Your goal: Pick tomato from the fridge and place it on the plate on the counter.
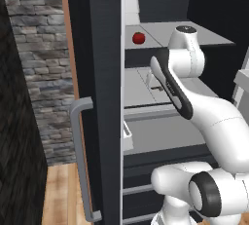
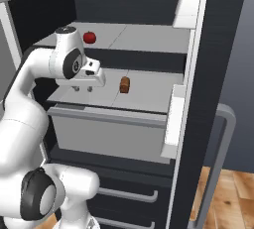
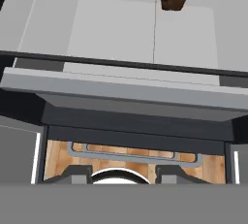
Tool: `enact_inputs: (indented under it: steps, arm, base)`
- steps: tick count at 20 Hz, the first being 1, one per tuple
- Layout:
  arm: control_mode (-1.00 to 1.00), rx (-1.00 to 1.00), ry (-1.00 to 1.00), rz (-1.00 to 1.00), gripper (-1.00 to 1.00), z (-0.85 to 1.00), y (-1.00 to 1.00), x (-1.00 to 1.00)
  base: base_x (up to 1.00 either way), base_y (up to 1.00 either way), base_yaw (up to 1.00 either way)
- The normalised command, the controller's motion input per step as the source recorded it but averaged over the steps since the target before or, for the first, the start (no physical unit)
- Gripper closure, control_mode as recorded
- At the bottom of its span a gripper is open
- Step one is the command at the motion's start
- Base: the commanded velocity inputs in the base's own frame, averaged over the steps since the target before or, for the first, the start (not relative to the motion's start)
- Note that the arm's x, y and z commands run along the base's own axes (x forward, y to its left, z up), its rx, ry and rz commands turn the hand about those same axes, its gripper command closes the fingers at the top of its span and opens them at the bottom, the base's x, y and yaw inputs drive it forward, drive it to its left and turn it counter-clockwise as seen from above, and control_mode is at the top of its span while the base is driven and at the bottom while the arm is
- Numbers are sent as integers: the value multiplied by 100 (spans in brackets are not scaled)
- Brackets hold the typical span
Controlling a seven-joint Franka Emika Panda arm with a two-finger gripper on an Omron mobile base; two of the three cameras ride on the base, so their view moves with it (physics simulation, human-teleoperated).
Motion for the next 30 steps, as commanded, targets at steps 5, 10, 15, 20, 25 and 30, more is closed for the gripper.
enact_inputs:
  steps: [5,10,15,20,25,30]
  arm:
    - [-100,0,-1,0,-100,1,0,3]
    - [-100,-1,-12,-3,-100,37,24,4]
    - [-100,0,-21,0,-100,81,6,-3]
    - [-100,1,-23,0,-100,89,0,-1]
    - [-100,6,-21,0,-100,67,0,7]
    - [-100,9,-11,0,-100,17,2,60]
  base:
    - [0,0,0]
    - [0,0,0]
    - [0,0,0]
    - [0,0,0]
    - [0,0,0]
    - [0,0,0]
